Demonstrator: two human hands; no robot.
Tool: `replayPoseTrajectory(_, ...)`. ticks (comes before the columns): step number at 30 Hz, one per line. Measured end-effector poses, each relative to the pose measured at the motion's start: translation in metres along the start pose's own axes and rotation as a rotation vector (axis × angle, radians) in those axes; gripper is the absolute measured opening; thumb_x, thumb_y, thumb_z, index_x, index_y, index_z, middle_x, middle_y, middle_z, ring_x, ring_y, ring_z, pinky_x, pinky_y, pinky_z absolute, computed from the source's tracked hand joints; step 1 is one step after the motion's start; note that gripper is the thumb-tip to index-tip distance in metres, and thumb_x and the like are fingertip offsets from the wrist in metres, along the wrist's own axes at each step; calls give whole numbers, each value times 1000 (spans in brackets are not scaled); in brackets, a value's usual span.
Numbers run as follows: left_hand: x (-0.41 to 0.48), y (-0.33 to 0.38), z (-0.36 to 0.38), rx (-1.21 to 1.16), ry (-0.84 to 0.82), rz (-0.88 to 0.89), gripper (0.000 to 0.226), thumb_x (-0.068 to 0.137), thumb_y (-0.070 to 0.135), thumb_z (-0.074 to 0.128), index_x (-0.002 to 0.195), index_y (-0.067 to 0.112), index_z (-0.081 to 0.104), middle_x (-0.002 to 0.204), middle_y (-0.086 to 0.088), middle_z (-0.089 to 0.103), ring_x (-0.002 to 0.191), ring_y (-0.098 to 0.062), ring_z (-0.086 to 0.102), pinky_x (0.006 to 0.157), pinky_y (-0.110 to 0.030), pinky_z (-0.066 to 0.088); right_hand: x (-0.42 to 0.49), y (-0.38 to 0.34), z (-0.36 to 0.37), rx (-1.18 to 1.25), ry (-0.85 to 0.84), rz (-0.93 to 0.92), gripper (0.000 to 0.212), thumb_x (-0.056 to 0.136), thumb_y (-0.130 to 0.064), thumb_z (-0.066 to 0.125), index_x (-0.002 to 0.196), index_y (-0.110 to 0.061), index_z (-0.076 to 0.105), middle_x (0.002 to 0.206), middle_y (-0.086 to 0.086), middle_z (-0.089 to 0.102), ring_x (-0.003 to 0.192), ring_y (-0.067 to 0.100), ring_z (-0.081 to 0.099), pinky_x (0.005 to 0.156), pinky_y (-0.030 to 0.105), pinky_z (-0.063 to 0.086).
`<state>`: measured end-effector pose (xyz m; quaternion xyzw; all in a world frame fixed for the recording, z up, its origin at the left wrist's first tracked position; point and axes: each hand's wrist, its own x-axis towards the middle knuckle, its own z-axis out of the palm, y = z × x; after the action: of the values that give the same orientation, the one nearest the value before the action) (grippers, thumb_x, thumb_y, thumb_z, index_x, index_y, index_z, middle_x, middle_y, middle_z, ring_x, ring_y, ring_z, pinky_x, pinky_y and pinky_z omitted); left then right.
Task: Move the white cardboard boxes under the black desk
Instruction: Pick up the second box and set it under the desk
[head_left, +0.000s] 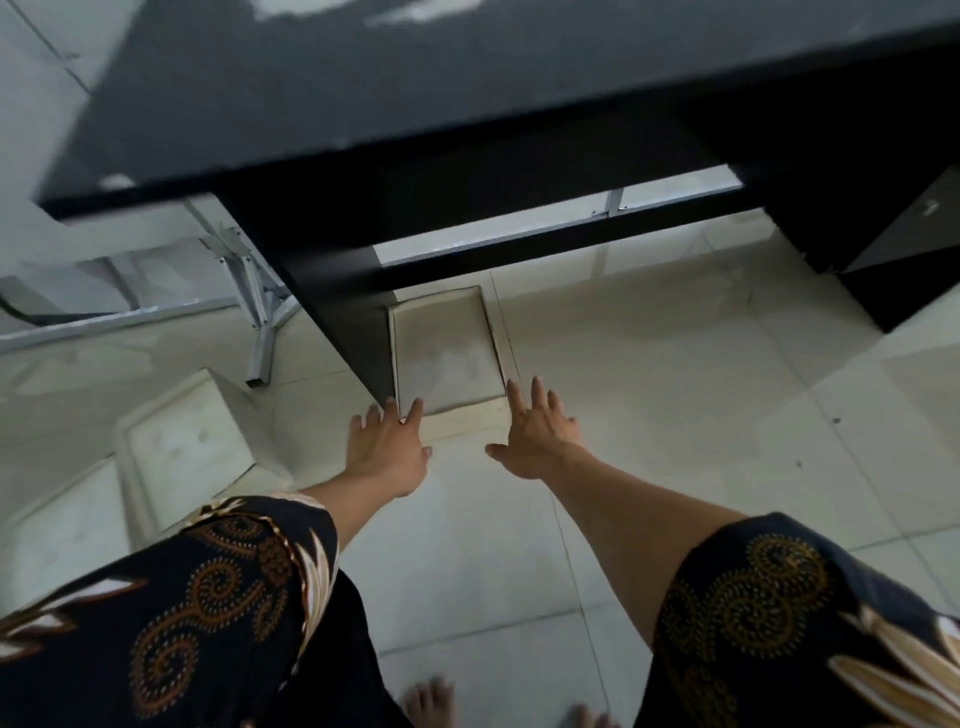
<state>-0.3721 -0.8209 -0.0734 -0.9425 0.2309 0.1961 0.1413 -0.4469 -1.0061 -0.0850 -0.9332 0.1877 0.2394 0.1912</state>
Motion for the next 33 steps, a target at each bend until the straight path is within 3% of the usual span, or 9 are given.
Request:
replayPoseTrajectory(1,-34,-2,-40,-37,-16,-22,73,98,50,39,158,26,6,164,-14,16,149,-37,18,118,-50,18,-35,-8,-38,-18,-15,5,101,93,-60,55,160,-26,-12,168,8,-17,156,33,-3,119,56,21)
replayPoseTrajectory(7,-131,-1,-110,-103,-57,-85,75,98,52,38,159,27,1,166,-13,9,151,-37,9,120,-50,11,-130,-23,-93,-19,-69,23,100,93,-60,54,160,-26,-12,168,7,-18,156,29,-4,120,53,25)
replayPoseTrajectory(17,-281,-31,-263,-250,-48,-314,75,99,54,41,158,28,2,166,-12,10,152,-37,7,121,-51,11,-271,-73,-227,-88,-37,-142,96,93,-60,55,160,-26,-4,169,7,-12,156,30,1,120,52,28)
replayPoseTrajectory(23,-320,-63,-295,-279,-17,-418,78,99,54,40,158,28,-3,167,-12,7,152,-37,6,120,-52,10,-295,-106,-253,-111,-13,-237,95,93,-60,55,160,-26,-2,169,7,-11,156,30,1,120,51,27)
replayPoseTrajectory(33,-380,-144,-284,-353,0,-542,78,99,53,37,158,25,-5,166,-13,6,152,-38,4,121,-53,8,-315,-211,-267,-136,16,-390,97,93,-58,57,161,-24,-2,169,6,-11,156,28,1,120,53,28)
